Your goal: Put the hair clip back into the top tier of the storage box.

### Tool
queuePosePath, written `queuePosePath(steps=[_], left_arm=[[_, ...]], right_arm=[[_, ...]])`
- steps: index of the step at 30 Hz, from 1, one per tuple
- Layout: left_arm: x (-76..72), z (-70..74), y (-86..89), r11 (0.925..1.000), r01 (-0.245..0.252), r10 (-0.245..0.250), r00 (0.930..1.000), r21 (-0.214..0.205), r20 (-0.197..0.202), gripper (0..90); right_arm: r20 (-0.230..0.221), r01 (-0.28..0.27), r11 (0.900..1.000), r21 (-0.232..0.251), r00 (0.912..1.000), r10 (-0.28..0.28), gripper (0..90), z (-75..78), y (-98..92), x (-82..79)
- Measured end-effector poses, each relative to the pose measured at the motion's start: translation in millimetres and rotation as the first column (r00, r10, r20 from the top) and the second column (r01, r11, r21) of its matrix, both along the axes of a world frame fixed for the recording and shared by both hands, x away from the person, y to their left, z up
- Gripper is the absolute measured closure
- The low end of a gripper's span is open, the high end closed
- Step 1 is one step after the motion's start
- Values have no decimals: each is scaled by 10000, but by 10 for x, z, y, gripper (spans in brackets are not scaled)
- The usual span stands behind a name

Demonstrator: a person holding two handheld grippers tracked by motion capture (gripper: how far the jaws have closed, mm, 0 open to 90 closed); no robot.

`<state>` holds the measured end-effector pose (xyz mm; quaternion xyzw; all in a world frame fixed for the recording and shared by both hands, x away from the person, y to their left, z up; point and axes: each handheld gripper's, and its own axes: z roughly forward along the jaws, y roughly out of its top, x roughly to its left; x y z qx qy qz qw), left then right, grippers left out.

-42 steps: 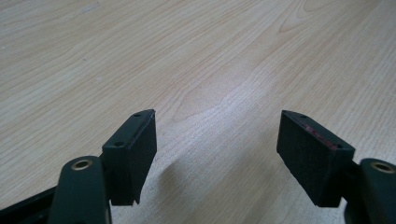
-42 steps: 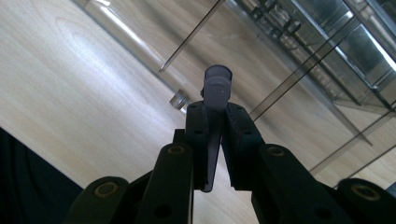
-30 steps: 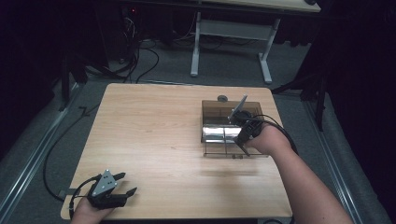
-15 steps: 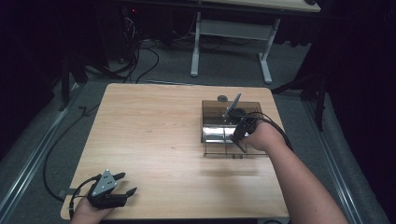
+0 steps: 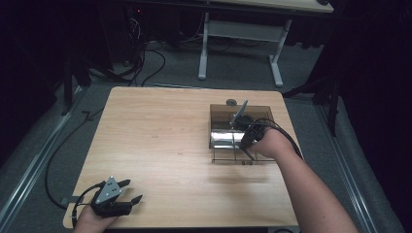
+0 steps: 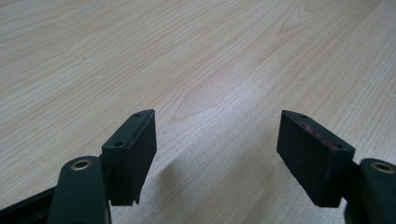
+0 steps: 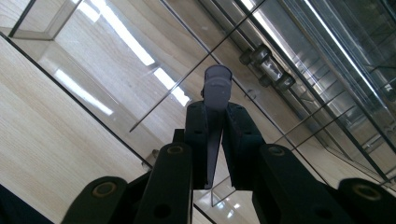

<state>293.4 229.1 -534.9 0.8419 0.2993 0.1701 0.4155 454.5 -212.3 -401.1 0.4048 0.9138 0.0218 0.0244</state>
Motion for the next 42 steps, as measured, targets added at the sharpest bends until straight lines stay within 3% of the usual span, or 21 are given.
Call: queuePosePath(steps=[21,24,31,32,34,35,40,42], left_arm=[[0,0,0,10000,-3,3,10000,-3,-5,289],[0,0,1,10000,-5,5,10000,-13,-5,289],[1,0,2,10000,-1,1,10000,-19,-9,289],[0,0,1,10000,0,0,10000,-16,-4,289],[0,0,0,10000,1,-1,10000,-5,-4,289],[0,1,1,10000,-2,3,10000,20,-15,289],[1,1,-1,10000,-11,11,10000,23,-17,290],[1,0,-2,10000,-17,17,10000,26,-16,290]], right_arm=[[-211,-74,9999,139,9997,77,779,-123,-8,2],[-233,122,9998,162,9997,-118,765,-123,-4,10],[-99,144,9994,324,9999,-141,742,-67,-16,19],[-186,575,9977,355,9982,-569,741,-46,-5,-5],[-25,258,9988,418,9997,-257,741,-9,-25,-3],[-58,508,9975,487,9987,-506,741,15,-18,-22],[23,638,9965,548,9979,-640,742,101,-69,-101],[137,444,9965,704,9989,-455,755,125,-116,-138]])
